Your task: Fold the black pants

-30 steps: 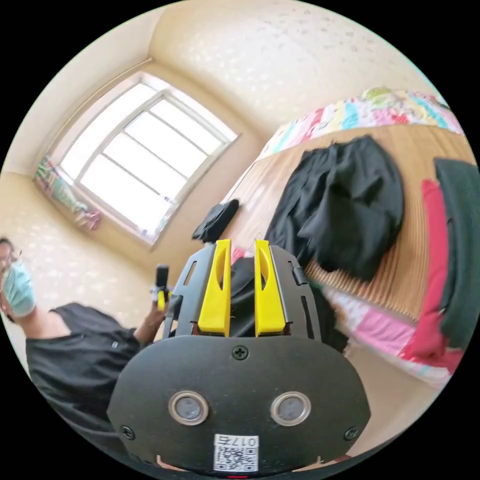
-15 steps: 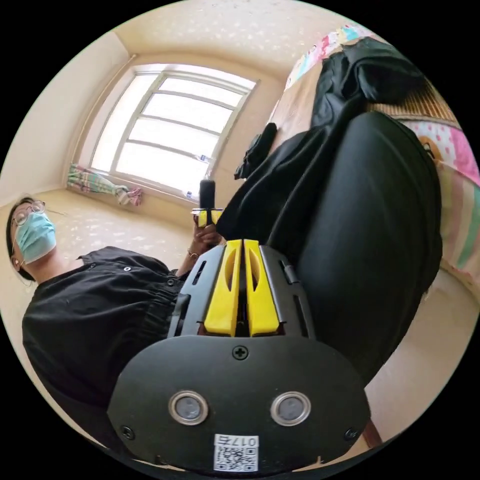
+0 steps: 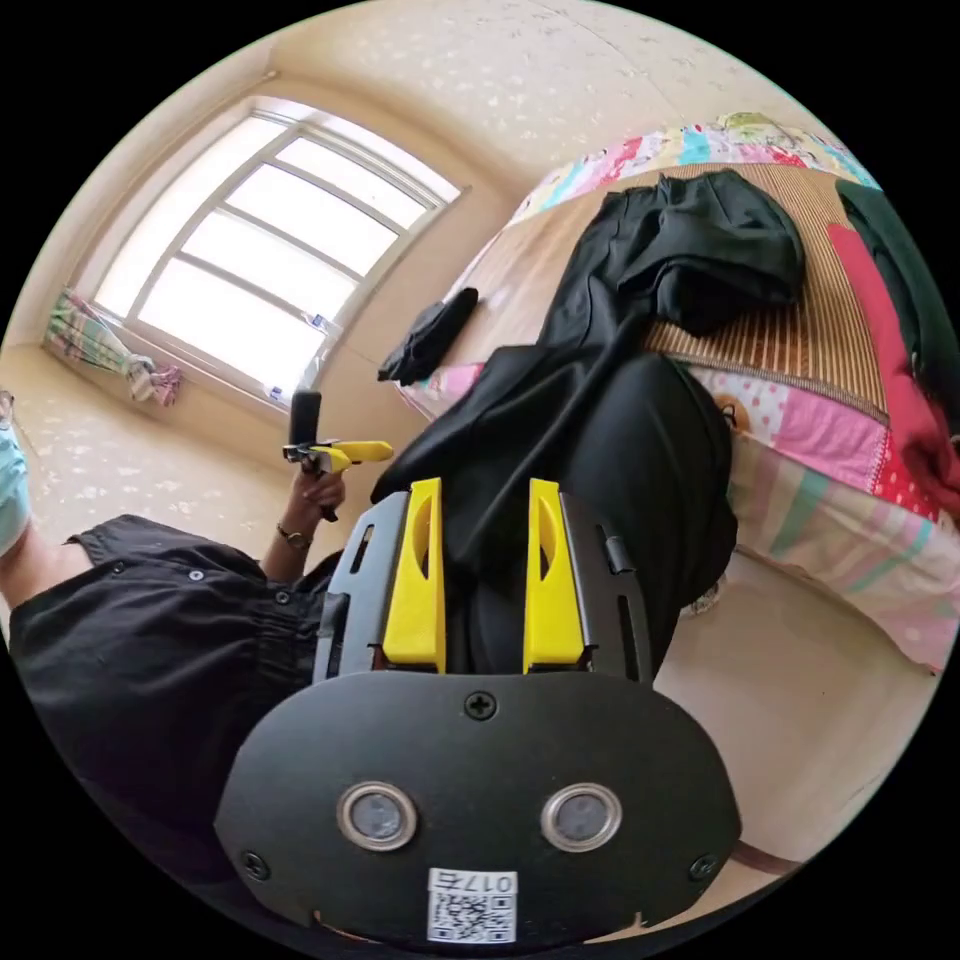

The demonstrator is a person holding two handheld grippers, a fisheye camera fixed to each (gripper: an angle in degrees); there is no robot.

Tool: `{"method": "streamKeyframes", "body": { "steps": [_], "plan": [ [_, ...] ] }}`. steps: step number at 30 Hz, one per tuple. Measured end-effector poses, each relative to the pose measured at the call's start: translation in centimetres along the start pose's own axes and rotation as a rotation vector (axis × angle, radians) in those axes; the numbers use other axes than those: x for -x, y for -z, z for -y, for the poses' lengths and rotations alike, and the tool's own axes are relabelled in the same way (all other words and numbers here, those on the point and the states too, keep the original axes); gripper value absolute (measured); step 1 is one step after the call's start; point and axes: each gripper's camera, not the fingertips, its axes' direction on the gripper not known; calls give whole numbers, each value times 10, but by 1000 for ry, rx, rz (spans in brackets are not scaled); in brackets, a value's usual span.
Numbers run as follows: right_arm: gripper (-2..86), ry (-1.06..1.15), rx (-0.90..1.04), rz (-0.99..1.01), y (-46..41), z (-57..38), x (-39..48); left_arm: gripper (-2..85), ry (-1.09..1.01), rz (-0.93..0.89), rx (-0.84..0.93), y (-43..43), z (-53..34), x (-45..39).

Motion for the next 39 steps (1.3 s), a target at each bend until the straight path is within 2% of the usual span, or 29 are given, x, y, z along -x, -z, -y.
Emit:
{"method": "streamKeyframes", "body": {
  "steps": [3, 6, 8, 10, 11, 13, 15, 17, 19, 22, 26, 32, 35, 37, 39],
  "plan": [
    [95, -30, 87, 108, -47, -19, -11, 127, 19, 17, 120, -44, 3, 2],
    [61, -54, 100, 130, -72, -18, -12, 58, 41, 11, 145, -58, 28, 9],
    [43, 18, -28, 256, -43, 1, -4, 40, -31, -136, 31, -41, 49, 0],
    [38, 80, -198, 420, -2, 18, -3, 37, -93, -377, -187, -6, 76, 1],
    [36, 116, -319, 502, 28, 28, -6, 36, -96, -422, -233, 1, 82, 5],
    [37, 142, -459, 520, 61, 43, -14, 38, -49, -482, -370, 17, 104, 31],
    [39, 83, -486, 392, 73, 62, -28, 48, 78, -383, -422, 15, 112, 59],
    [52, -144, -398, 98, 58, 82, -54, 86, 194, -255, -451, 5, 108, 84],
    [77, -188, -318, 34, 35, 84, -68, 141, 285, -195, -394, -24, 98, 105],
    [103, -245, -207, 105, -3, 67, -90, 147, 285, -135, -315, -58, 81, 106],
    [130, -237, -271, 225, -11, 31, -99, 137, 265, -58, -293, -79, 69, 99],
    [168, -148, -361, 127, 16, 18, -78, 134, 224, 97, -314, -83, 87, 92],
    [180, -100, -380, 195, 27, 14, -79, 135, 219, 118, -271, -100, 96, 100],
    [179, -92, -351, 306, 25, 12, -86, 125, 223, 137, -277, -112, 88, 102],
    [162, -110, -261, 320, 15, 11, -88, 96, 231, 169, -258, -121, 79, 102]
  ]
}}
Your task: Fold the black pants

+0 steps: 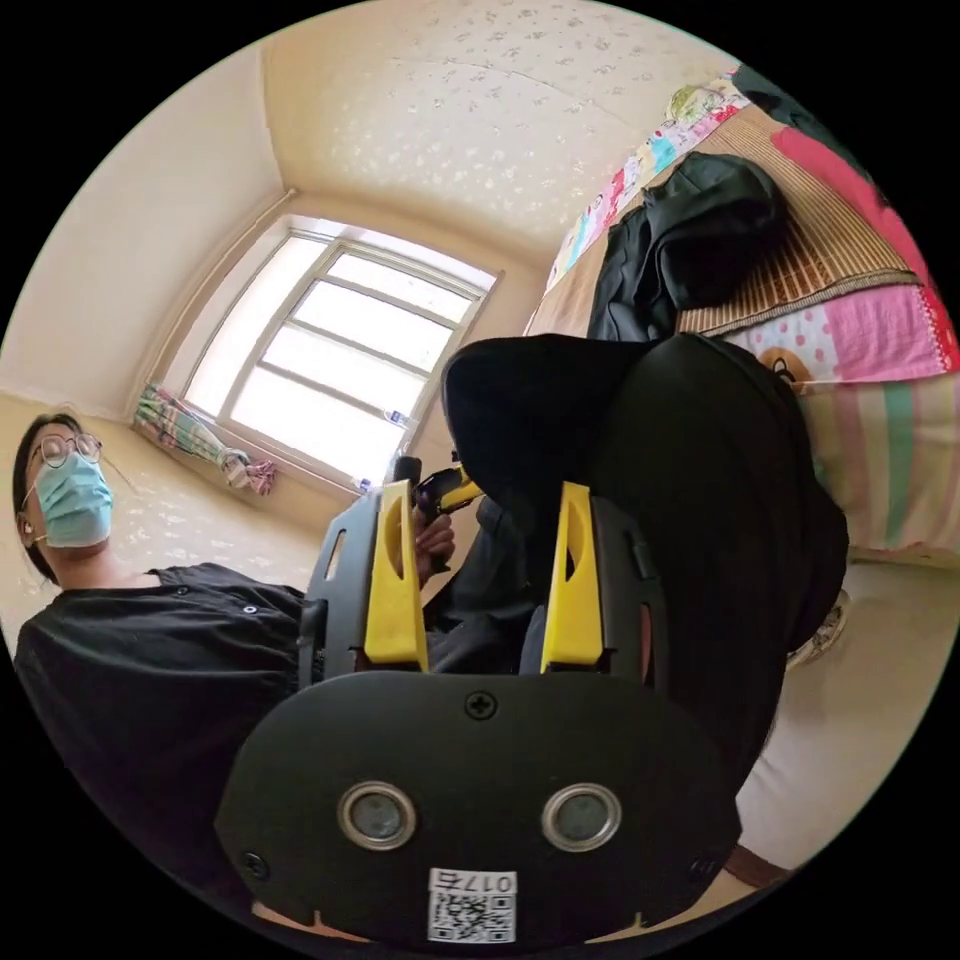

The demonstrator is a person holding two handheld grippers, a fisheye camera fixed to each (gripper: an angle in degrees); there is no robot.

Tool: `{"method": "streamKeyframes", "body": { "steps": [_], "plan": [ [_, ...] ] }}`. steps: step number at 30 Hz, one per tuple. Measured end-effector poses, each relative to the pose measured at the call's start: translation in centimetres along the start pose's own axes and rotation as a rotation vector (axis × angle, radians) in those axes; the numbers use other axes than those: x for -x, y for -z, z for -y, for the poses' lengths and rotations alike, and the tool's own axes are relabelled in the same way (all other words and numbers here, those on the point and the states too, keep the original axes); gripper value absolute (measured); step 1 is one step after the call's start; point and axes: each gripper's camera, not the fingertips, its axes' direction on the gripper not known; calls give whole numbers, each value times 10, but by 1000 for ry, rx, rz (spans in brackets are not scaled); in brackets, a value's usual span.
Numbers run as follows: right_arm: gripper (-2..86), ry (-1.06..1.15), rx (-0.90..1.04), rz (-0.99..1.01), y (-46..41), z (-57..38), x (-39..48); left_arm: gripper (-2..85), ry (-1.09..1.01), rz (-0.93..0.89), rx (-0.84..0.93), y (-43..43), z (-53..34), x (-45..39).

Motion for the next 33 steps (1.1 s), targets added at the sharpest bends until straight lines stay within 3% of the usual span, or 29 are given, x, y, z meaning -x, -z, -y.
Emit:
{"method": "streamKeyframes", "body": {
  "steps": [2, 6, 11, 15, 17, 21, 25, 31, 33],
  "plan": [
    [96, 26, 142, -93, -15, -5, 7, 61, 0, 4, 31, -6, -11, 2],
    [42, 125, 214, -119, -4, -2, 40, 23, -48, -119, 170, 28, -31, -10],
    [34, 348, 326, 207, 58, -9, 115, 11, -341, -452, 350, 100, -70, -84],
    [45, 429, 501, 99, 75, -17, 145, 29, -467, -156, 549, 119, -103, -117],
    [61, 417, 531, 6, 93, -7, 141, 41, -488, -121, 558, 126, -110, -110],
    [79, 266, 231, -60, 153, 52, 107, 53, -334, -263, 335, 159, -96, -60],
    [118, -187, -146, -167, 199, 134, 8, 53, -341, -339, 162, 166, -88, -52],
    [158, -584, -503, 236, 177, 207, -123, 54, -349, -392, 192, 136, -76, -64],
    [159, -641, -565, 219, 170, 222, -135, 53, -326, -425, 200, 131, -75, -59]
  ]
}}
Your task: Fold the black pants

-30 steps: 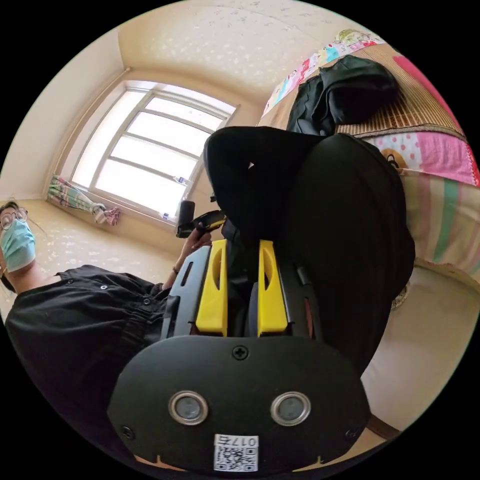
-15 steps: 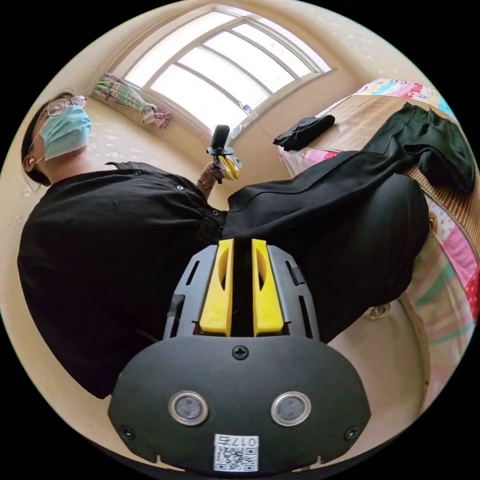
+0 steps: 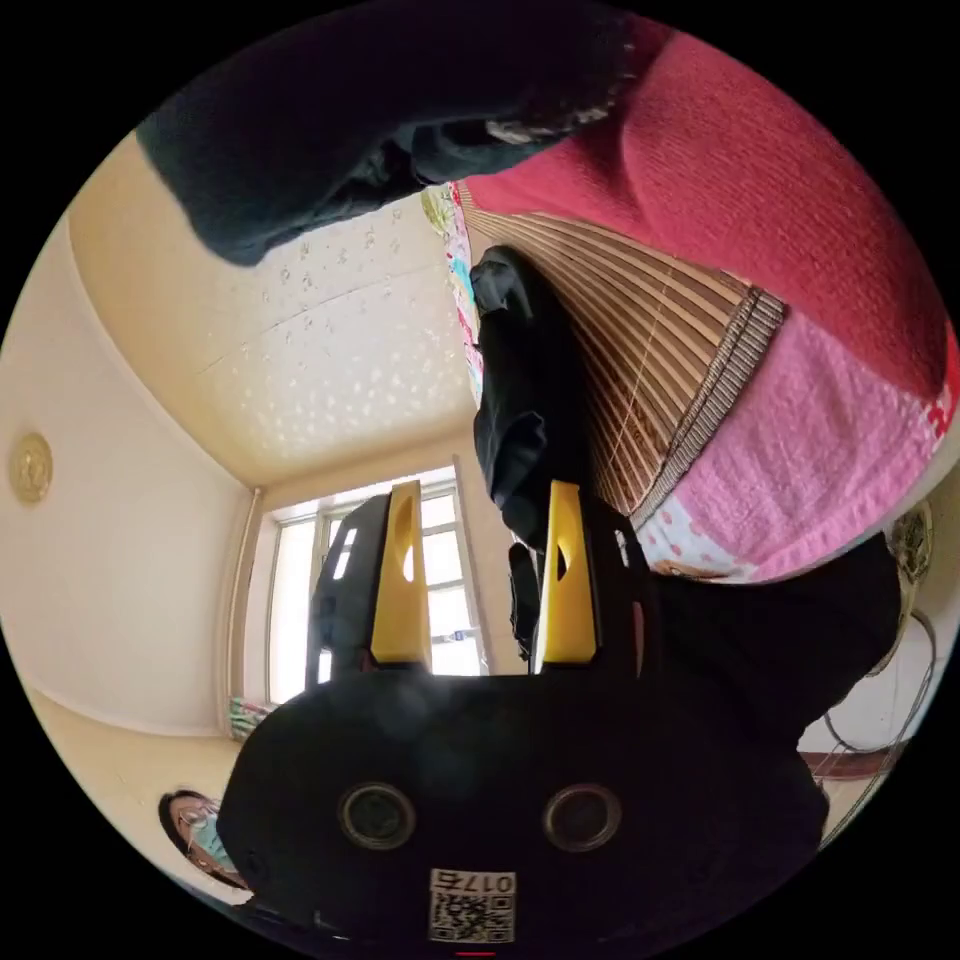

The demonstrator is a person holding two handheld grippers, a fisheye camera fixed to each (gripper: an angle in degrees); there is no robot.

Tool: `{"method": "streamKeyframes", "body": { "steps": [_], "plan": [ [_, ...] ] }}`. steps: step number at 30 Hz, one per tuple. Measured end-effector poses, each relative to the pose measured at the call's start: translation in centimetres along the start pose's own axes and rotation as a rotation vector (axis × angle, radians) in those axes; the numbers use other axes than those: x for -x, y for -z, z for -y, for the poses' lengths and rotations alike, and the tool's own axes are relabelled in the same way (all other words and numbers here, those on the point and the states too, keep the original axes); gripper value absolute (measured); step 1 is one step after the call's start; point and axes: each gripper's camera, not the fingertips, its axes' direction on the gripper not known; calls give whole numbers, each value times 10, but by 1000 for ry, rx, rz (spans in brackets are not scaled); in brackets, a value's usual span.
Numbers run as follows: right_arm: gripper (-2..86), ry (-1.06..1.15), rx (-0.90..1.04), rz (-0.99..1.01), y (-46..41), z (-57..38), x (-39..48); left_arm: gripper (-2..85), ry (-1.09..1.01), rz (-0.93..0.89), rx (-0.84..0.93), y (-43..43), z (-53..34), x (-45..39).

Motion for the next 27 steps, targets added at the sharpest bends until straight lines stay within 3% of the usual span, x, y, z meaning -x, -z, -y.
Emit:
{"method": "streamKeyframes", "body": {
  "steps": [4, 9, 14, 16, 18, 23, 27],
  "plan": [
    [96, 14, -135, -142, -5, 12, 26, 53, 52, -43, -32, 12, -13, 17],
    [43, 227, 26, -112, 5, -35, 123, 14, 50, -63, -89, 44, -38, 20],
    [33, 315, 312, 304, 76, -156, 212, -7, 47, -63, -100, 64, -50, 21],
    [31, 346, 382, 364, 109, -197, 224, -5, 45, -56, -82, 64, -47, 23],
    [31, 429, 450, 303, 142, -232, 234, 1, 33, -71, -73, 61, -42, 23],
    [27, 681, 587, -209, 215, -300, 240, 50, 11, -129, -2, 41, -15, 21],
    [26, 820, 573, -298, 230, -324, 273, 78, -17, -119, 102, 18, 16, 9]
  ]
}}
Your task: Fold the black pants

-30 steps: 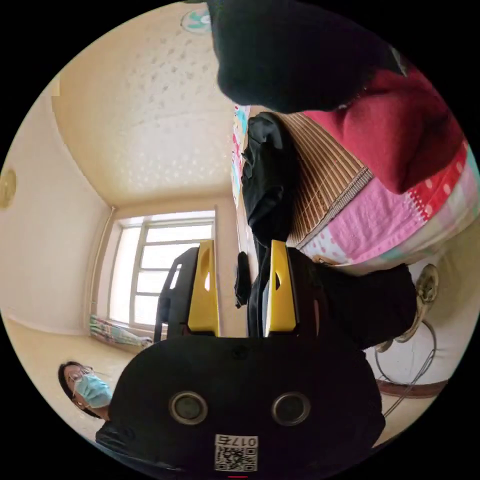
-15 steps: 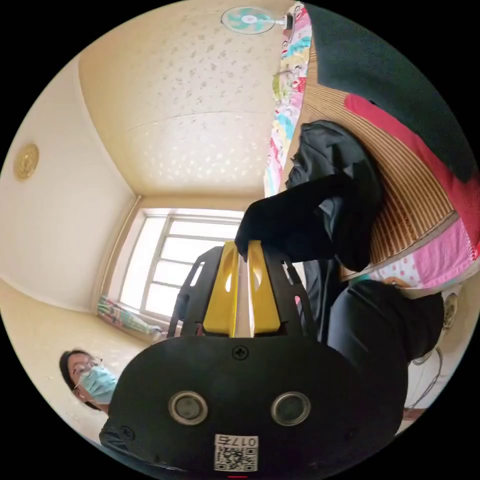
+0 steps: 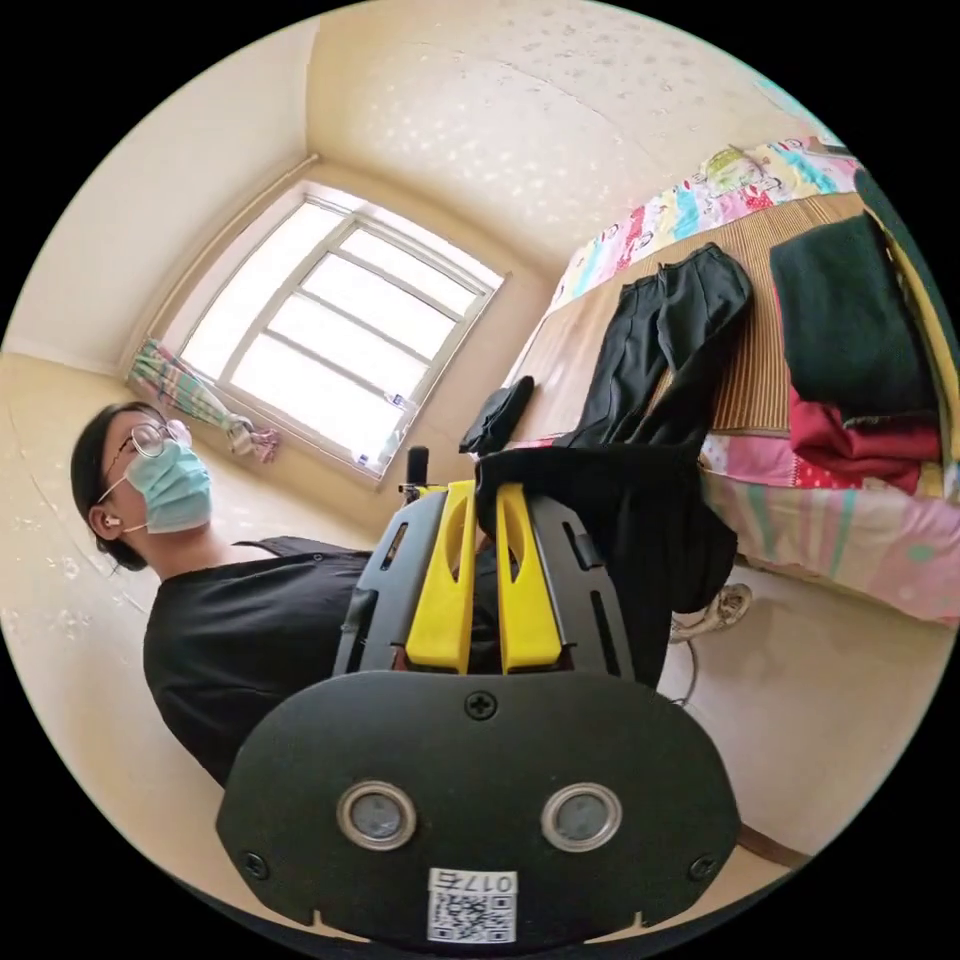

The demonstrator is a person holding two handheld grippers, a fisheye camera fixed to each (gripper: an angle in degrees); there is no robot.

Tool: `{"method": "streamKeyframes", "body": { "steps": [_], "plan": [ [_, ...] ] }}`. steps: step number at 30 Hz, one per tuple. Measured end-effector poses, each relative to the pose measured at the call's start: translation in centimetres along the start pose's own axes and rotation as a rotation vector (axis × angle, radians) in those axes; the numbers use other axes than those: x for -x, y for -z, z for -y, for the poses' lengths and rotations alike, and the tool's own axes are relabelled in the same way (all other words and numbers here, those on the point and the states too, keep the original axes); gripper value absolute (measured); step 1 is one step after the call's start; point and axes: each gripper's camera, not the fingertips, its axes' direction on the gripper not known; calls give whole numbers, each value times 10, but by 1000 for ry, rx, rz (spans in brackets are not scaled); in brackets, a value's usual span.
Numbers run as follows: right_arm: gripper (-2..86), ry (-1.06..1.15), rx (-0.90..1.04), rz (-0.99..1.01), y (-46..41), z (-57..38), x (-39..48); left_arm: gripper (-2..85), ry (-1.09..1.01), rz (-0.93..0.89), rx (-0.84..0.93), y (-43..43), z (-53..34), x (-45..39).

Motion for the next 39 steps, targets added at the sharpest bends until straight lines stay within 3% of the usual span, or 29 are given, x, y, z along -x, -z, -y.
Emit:
{"method": "streamKeyframes", "body": {
  "steps": [5, 10, 13, 16, 19, 21, 24, 27, 29, 32, 34, 39],
  "plan": [
    [25, 197, -18, 157, -20, 21, 36, 94, -32, -5, -8, -23, 29, 0],
    [25, 30, -176, 428, -50, 26, -5, 162, 119, -87, -134, -67, 61, 76],
    [22, -90, -293, 652, -66, 12, -38, 181, 169, -30, -247, -76, 76, 118],
    [21, -129, -300, 718, -83, -5, -55, 179, 193, -205, -274, -98, 98, 159],
    [20, -169, -305, 658, -90, -26, -65, 114, 236, -401, -188, -131, 113, 182],
    [20, -161, -284, 598, -90, -37, -69, 57, 198, -480, -221, -133, 108, 174],
    [21, -132, -191, 427, -90, -54, -75, 39, 179, -361, -256, -111, 92, 153],
    [24, -196, -18, 88, -97, -68, -85, 38, 121, -289, -312, -79, 78, 128],
    [30, -303, 155, -325, -113, -73, -98, 37, 98, -208, -289, -70, 75, 112],
    [47, -388, 184, -665, -130, -71, -112, 35, 30, -57, -195, -79, 79, 83],
    [62, -361, 138, -660, -144, -60, -117, 33, -17, -2, -140, -100, 83, 64],
    [91, -243, -29, -386, -204, 9, -177, 33, -62, 5, -88, -141, 86, 52]
  ]
}}
